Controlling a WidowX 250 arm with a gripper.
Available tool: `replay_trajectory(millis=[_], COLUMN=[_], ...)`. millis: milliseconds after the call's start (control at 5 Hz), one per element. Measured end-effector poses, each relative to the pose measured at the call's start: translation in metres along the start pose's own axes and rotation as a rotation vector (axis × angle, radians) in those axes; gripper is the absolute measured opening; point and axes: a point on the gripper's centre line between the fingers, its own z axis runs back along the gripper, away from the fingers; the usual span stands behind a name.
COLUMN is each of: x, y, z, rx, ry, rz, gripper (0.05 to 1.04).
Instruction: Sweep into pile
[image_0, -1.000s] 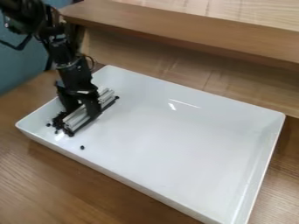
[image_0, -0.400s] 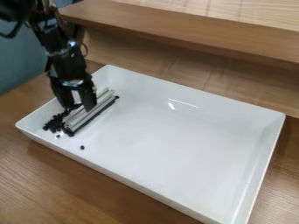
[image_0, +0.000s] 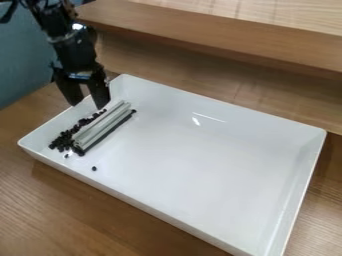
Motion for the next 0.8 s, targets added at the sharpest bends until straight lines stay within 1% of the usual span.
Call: replay_trajectory(millis=[200, 400, 800], x=[0.004, 0.014, 0.021], y=[-0.023, -0.059, -0.137], z=[0.004, 0.017, 0.01], rx=[0.021, 0.049, 0.032], ry=[0.033, 0.015, 0.037], rz=[-0.056, -0.144, -0.295], gripper=[0.997, 0.997, 0.997])
